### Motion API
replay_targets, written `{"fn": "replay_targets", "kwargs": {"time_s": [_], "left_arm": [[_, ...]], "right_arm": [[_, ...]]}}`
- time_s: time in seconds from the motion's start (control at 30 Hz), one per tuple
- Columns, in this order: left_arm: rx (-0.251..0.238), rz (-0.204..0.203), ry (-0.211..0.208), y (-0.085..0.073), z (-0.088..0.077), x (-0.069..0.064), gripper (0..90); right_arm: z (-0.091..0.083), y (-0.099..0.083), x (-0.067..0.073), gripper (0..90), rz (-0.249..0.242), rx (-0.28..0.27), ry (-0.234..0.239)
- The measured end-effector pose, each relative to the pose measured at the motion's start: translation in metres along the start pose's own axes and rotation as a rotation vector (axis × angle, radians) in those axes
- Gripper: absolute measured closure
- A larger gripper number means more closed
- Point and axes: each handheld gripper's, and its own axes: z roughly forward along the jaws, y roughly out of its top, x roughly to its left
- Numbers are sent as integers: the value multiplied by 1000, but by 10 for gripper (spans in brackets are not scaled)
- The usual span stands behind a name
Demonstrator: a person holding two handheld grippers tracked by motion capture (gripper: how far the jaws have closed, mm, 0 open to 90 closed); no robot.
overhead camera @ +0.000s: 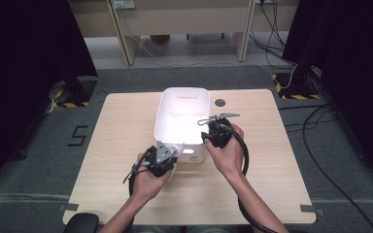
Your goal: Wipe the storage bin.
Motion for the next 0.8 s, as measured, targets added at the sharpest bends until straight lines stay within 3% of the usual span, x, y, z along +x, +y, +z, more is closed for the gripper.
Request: {"fn": "replay_targets", "kwargs": {"time_s": [0.8], "left_arm": [[21,1,-10,-8,12,-3,792]], "right_arm": [[0,0,0,676,1,2,3]]}}
